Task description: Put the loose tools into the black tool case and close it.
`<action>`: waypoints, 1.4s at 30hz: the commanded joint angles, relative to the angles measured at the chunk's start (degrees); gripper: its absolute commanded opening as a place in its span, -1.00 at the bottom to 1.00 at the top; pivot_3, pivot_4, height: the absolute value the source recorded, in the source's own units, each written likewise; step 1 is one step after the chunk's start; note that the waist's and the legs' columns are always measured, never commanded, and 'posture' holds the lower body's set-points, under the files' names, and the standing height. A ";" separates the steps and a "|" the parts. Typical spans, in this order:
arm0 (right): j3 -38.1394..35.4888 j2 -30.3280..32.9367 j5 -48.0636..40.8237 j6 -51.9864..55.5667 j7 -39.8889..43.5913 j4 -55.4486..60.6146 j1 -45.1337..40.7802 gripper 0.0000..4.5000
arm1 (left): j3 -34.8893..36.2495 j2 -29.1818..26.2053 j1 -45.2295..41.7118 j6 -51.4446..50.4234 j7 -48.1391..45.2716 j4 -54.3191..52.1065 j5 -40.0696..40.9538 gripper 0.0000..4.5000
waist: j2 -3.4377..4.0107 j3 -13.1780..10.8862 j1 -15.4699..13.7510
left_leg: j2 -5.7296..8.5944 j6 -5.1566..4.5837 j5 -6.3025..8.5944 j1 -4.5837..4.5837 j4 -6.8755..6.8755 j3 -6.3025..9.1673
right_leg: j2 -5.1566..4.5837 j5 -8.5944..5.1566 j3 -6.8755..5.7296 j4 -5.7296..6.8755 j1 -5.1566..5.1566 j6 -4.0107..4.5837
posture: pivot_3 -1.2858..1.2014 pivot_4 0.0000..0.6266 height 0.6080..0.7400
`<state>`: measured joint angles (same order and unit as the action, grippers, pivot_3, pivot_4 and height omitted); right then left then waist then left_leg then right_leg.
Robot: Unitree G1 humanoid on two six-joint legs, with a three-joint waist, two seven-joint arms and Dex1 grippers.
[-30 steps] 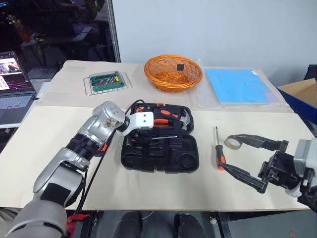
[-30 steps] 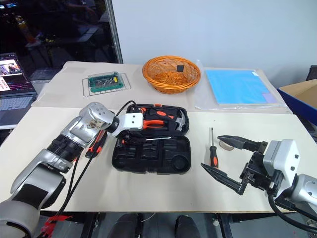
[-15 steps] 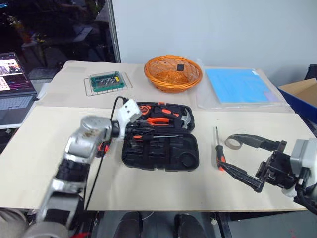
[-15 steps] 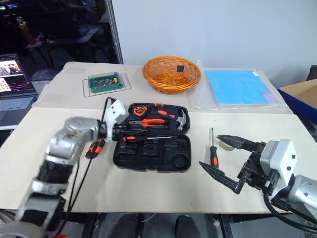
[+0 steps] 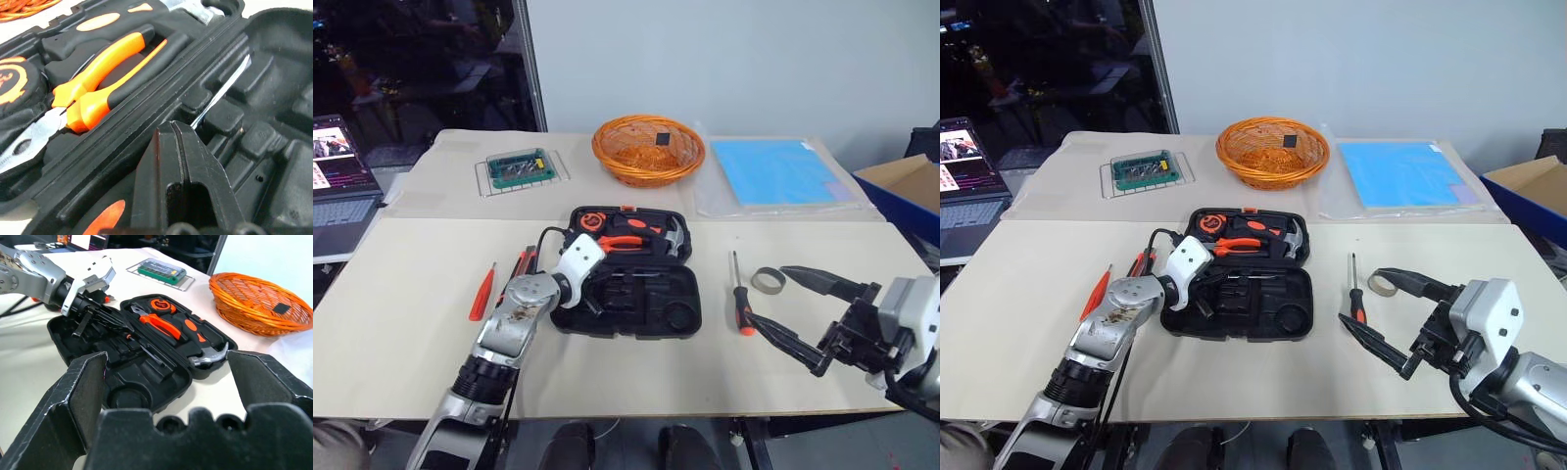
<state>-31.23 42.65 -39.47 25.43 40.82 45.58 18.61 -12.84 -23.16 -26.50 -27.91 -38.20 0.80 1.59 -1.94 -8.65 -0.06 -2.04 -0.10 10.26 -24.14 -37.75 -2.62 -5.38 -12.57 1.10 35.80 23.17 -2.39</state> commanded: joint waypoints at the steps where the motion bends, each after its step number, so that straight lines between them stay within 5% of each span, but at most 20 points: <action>1: 0.89 0.62 3.53 3.93 -6.39 -0.43 -1.37 1.00 | 3.42 0.08 1.85 5.25 -2.96 1.02 4.13 -1.00 | 0.02 0.04 0.16 | -0.01 0.06 0.04 0.03 0.00 0.00 | -0.02 0.00 -0.01 0.00 -0.01 0.00 | 0.03 -0.52 1.00; 6: 2.24 2.54 4.96 20.88 -19.74 2.90 -3.95 1.00 | 12.99 -3.69 2.48 -2.03 -13.92 -10.64 21.90 -1.00 | -0.09 -0.05 0.37 | -0.08 0.08 0.04 -0.23 -0.01 0.01 | -0.15 0.01 -0.04 0.02 0.27 0.01 | 0.03 -0.52 1.00; 10: 4.40 1.29 -7.69 35.30 -23.72 0.81 -11.41 1.00 | 14.77 -12.00 2.97 -11.22 -23.21 -20.93 34.08 -0.39 | -0.08 -0.05 0.60 | -0.08 -0.34 -0.21 -0.72 -0.01 -0.08 | -0.12 0.07 0.00 0.12 0.86 0.10 | 0.03 -0.52 1.00; 19: 8.62 -4.56 -8.36 52.33 -34.10 -7.24 -21.45 1.00 | 12.45 -19.68 -0.43 -18.26 -25.34 -28.07 40.21 0.99 | -0.13 -0.07 -0.23 | 0.10 -0.39 -0.22 -1.05 -0.03 -0.02 | -0.07 -0.01 0.01 0.02 0.98 -0.01 | 0.03 -0.52 1.00; 22: 11.08 -7.62 -5.79 54.51 -36.88 -11.62 -25.73 1.00 | 11.57 -18.03 -1.73 -19.30 -22.68 -28.61 40.68 0.99 | -0.15 -0.09 -0.20 | 0.07 -0.39 -0.22 -1.04 -0.03 -0.01 | -0.02 -0.01 0.02 0.00 0.97 -0.02 | 0.03 -0.52 1.00; 33: 16.40 -6.51 0.78 55.16 -35.80 -15.48 -29.88 -0.61 | 10.80 -16.77 -0.50 -19.30 -17.42 -29.31 40.26 1.00 | -0.13 -0.10 -0.13 | 0.11 -0.44 -0.20 -1.13 -0.01 0.05 | 0.06 -0.06 0.07 -0.02 0.98 -0.09 | 0.03 -0.52 1.00; 40: 11.66 0.99 -2.01 46.34 -23.41 -8.99 -31.12 -0.63 | 15.47 -14.29 5.10 -16.15 -11.88 -30.35 40.52 1.00 | 0.02 -0.23 -0.11 | 0.10 -0.44 -0.20 -1.14 -0.01 0.03 | 0.06 -0.06 0.12 -0.02 1.04 -0.09 | 0.03 -0.52 1.00; 42: 12.25 3.12 -4.16 44.03 -18.27 -7.94 -33.62 -0.63 | 18.81 -14.93 8.88 -13.58 -16.30 -30.06 42.87 1.00 | -0.06 -0.28 0.38 | 0.06 -0.46 -0.18 -1.14 -0.01 0.04 | 0.12 -0.06 0.14 -0.03 1.02 -0.11 | 0.03 -0.52 1.00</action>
<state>-17.81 44.39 -41.14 72.87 18.18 34.39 -12.74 2.68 -36.76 -18.96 -43.59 -52.05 -28.06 42.24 -2.01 -8.92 0.33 -2.03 -0.56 10.08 -25.27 -37.75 -2.57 -5.22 -12.64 1.24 35.78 24.21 -2.49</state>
